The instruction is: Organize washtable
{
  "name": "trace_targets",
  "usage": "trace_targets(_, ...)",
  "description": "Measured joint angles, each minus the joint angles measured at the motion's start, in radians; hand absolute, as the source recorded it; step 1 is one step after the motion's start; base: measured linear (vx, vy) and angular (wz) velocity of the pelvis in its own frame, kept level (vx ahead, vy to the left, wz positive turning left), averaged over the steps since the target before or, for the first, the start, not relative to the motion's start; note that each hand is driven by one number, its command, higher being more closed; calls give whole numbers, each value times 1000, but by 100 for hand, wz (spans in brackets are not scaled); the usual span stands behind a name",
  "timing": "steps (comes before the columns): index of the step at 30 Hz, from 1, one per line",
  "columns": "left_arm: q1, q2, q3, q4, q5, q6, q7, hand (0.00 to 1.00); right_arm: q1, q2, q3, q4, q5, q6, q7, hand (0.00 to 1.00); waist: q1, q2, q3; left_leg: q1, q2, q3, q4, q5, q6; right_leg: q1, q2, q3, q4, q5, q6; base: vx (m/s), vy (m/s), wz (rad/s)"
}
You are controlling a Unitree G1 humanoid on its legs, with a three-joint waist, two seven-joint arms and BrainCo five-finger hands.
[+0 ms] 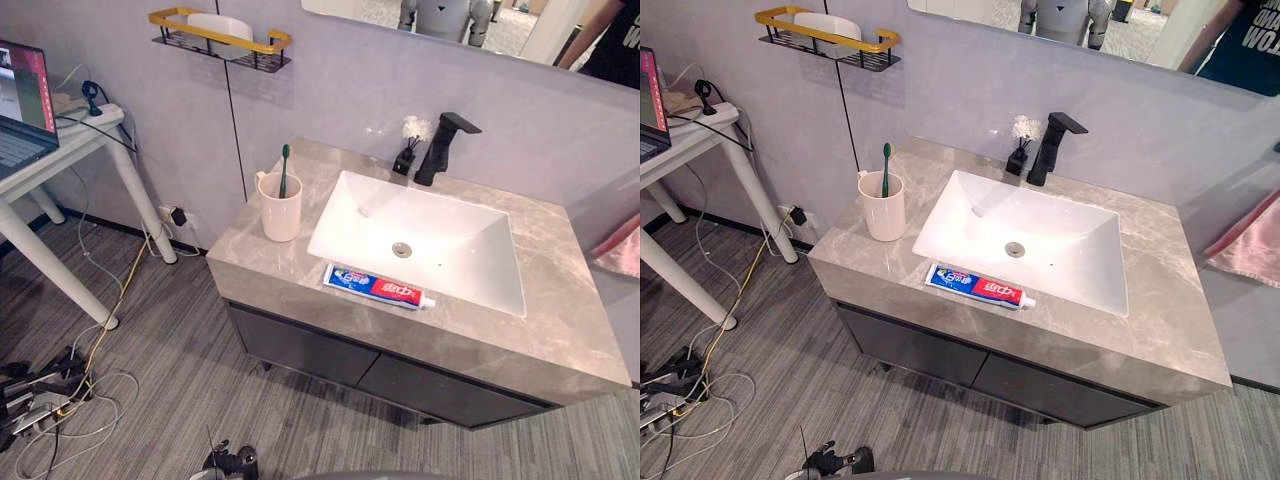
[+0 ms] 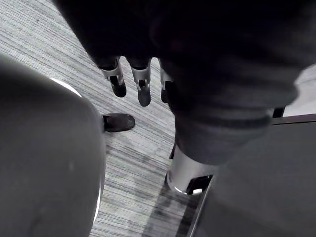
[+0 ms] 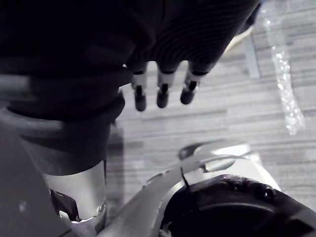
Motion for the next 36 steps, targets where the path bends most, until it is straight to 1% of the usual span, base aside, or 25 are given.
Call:
trace_targets(1, 1, 0, 3, 1, 0, 0, 0, 0, 0, -1, 9, -1, 0, -1, 0, 0, -1, 1, 1, 5, 5, 2, 0, 0, 0, 3, 4, 3, 0, 3, -1, -27, -38, -23)
trace_targets(2, 2, -2, 6, 1, 0, -1, -1, 0, 3, -9, 39, -2, 1, -6, 0, 0, 0, 6, 9, 23, 25, 9, 0, -3, -4, 15, 20, 2, -1, 19, -8, -28, -41, -17)
trace_targets(5, 3, -3, 6, 2, 0, -1, -2, 0, 12, -13, 45, -2, 3, -9, 0, 0, 0, 11, 11, 32, 44, 10, 0, -3, -6, 27, 38, -14, -1, 28, -17, -44, -50, -3)
trace_targets(6, 3, -6, 6, 2, -1, -5, -2, 0, 15, -17, 44, -2, 10, -9, 0, 0, 0, 18, 13, 31, 53, 9, 0, -3, -6, 26, 46, -28, -1, 35, -27, -65, -53, 9)
trace_targets(9, -1, -15, 5, 6, -3, -13, -6, 0, 25, -29, 30, -1, 33, -11, -1, 0, 1, 37, 25, 31, 67, 10, 0, -3, -6, 26, 54, -52, -3, 48, -36, -77, -21, 6)
trace_targets(12, -5, -21, 4, 17, -3, -26, -21, 0, 33, -40, -27, 30, 64, -15, -6, 0, 0, 52, 34, 31, 67, 19, 0, -3, -6, 25, 59, -54, -4, 47, -36, -110, -22, 4)
trace_targets(13, -12, -26, 0, 27, -3, -31, -23, 0, 34, -49, -105, 56, 89, -13, -16, 0, 1, 63, 42, 28, 63, 21, 0, -8, -13, 23, 56, -57, -8, 46, -36, -97, 4, 2)
trace_targets(14, -15, -24, -2, 30, -2, -31, -24, 0, 37, -51, -136, 66, 98, -12, -19, 0, 0, 56, 46, 26, 56, 24, 0, -27, -38, 22, 42, -63, -18, 43, -39, -118, 65, 2)
trace_targets(15, -25, -14, -2, 36, -4, -31, -26, 0, 61, -47, -191, 71, 120, -12, -22, 0, 3, 18, 42, 30, 27, 48, 36, -26, -31, 19, 1, -68, -30, 35, -43, -14, 82, -12)
trace_targets(16, -22, -27, 0, 45, -3, -35, -26, 0, 85, -66, -246, 72, 140, -15, -26, 0, 14, 54, 49, 58, 11, 73, 70, -28, -31, 16, -6, -63, -25, 33, -40, 41, 97, -22)
trace_targets(17, -18, -36, 0, 50, -2, -36, -26, 0, 94, -79, -278, 68, 151, -16, -27, 0, 20, 63, 43, 91, 10, 76, 8, -23, 9, 15, 2, -61, -23, 33, -39, 46, 72, -13)
trace_targets(18, -26, -39, 2, 71, -5, -36, -27, 0, 103, -78, -366, 70, 171, -13, -37, 0, 9, 73, 50, 83, -5, 82, -2, -17, 11, 8, -6, -59, -26, 33, -38, -22, 67, 0)
trace_targets(19, -29, -40, 2, 72, -5, -38, -26, 0, 106, -78, -419, 76, 183, -11, -43, 0, 9, 76, 54, 81, -7, 81, -2, -17, 12, 6, -7, -58, -28, 34, -38, -49, 86, 4)
trace_targets(20, -39, -39, 4, 84, -4, -37, -29, 0, 113, -86, -536, 88, 209, -9, -63, 0, 8, 75, 57, 81, -12, 85, -2, -17, 12, 7, -9, -49, -39, 35, -40, -7, 58, -9)
trace_targets(22, -40, -37, 5, 90, -3, -37, -35, 0, 113, -103, -581, 87, 222, -7, -69, 0, 0, 71, 56, 81, -14, 91, -2, -17, 12, 8, -11, -47, -47, 37, -43, 26, 35, -11)
trace_targets(24, -41, -39, 39, 97, -1, -36, -45, 0, 113, -139, -664, 42, 227, -5, -95, 0, -4, 70, 55, 80, -18, 94, -2, -18, 14, 8, -15, -48, -51, 40, -46, 37, 8, -2)
trace_targets(25, -41, -43, 53, 101, -1, -36, -45, 0, 112, -148, -702, 10, 226, -5, -105, 0, -7, 70, 55, 79, -20, 93, -2, -19, 15, 8, -16, -49, -50, 41, -45, 43, 3, 8)
trace_targets(26, -40, -47, 88, 103, -1, -36, -45, 0, 111, -158, -747, -64, 226, -4, -122, 0, -11, 69, 54, 78, -23, 91, -2, -19, 15, 6, -19, -51, -46, 46, -40, 60, 3, 8)
trace_targets(27, -36, -52, 135, 109, -1, -37, -45, 0, 101, -162, -774, -248, 225, -2, -157, 0, -22, 69, 53, 77, -24, 91, -2, -19, 15, 5, -22, -53, -44, 51, -29, 67, -1, 4)
trace_targets(28, -31, -53, 151, 110, -1, -37, -45, 0, 95, -163, -772, -346, 225, -1, -166, 0, -31, 70, 52, 77, -24, 91, -2, -19, 15, 5, -22, -53, -44, 53, -23, 92, -19, -5)
trace_targets(29, -25, -56, 166, 111, -1, -36, -45, 0, 86, -164, -771, -555, 196, -2, -186, 0, -46, 72, 50, 77, -22, 91, -2, -17, 17, 3, -20, -49, -43, 63, -9, 95, -33, -6)
trace_targets(30, -18, -58, 186, 111, -2, -37, -45, 0, 60, -170, -771, -731, 158, -5, -215, 0, -55, 74, 44, 77, -20, 90, -2, -15, 20, 3, -18, -49, -42, 64, -7, 94, -35, -7)
trace_targets(33, -15, -59, 192, 106, -9, -37, -46, 0, -5, -206, -770, -959, 85, -18, -267, 0, -43, 67, 33, 80, -18, 89, -2, -15, 20, 10, -15, -51, -47, 66, -4, 60, -23, 0)
trace_targets(34, -15, -58, 191, 100, -13, -37, -46, 0, -43, -209, -770, -1009, 54, -22, -289, 0, -28, 65, 31, 83, -16, 89, -2, -15, 20, 11, -14, -51, -46, 68, -2, 51, -21, 0)
trace_targets(36, -15, -59, 189, 97, -21, -38, -45, 0, -96, -201, -768, -1066, -6, -18, -314, 0, -21, 67, 27, 84, -12, 76, -2, -14, 21, 13, -10, -54, -41, 74, -4, 15, -12, 8)
